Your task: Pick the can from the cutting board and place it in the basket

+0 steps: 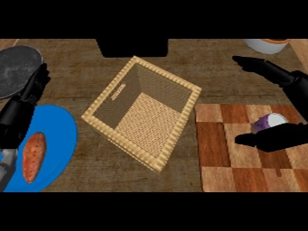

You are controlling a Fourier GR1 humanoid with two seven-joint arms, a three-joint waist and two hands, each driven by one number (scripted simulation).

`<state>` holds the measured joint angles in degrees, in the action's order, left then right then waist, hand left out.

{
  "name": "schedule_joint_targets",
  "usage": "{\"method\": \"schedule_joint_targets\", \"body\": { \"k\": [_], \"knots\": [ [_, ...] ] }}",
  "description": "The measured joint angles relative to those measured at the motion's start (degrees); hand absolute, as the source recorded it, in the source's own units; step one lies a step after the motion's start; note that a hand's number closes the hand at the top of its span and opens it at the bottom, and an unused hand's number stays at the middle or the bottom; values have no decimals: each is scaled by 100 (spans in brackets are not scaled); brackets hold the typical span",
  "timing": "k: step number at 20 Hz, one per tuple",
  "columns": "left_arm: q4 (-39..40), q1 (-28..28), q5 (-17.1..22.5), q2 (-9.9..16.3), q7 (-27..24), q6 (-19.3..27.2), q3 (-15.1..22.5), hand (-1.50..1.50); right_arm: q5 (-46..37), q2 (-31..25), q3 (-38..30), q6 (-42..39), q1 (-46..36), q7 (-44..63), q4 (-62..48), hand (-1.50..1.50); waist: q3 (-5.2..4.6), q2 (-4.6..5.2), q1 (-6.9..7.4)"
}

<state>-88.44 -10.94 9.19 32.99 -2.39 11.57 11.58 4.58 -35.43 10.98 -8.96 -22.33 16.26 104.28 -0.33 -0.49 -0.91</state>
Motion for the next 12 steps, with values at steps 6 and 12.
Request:
{"method": "schedule_joint_targets", "body": {
  "k": [6, 12],
  "knots": [
    [25, -75, -32, -60, -4, -55, 50, 0, -35, -1583, 228, -1853, -820, 583, -121, -150, -2, 41, 149],
    [66, -173, -68, -123, -4, -154, 35, 0, 541, -2251, 446, -3605, -1569, 930, -629, -150, 12, 61, 202]
  ]
}}
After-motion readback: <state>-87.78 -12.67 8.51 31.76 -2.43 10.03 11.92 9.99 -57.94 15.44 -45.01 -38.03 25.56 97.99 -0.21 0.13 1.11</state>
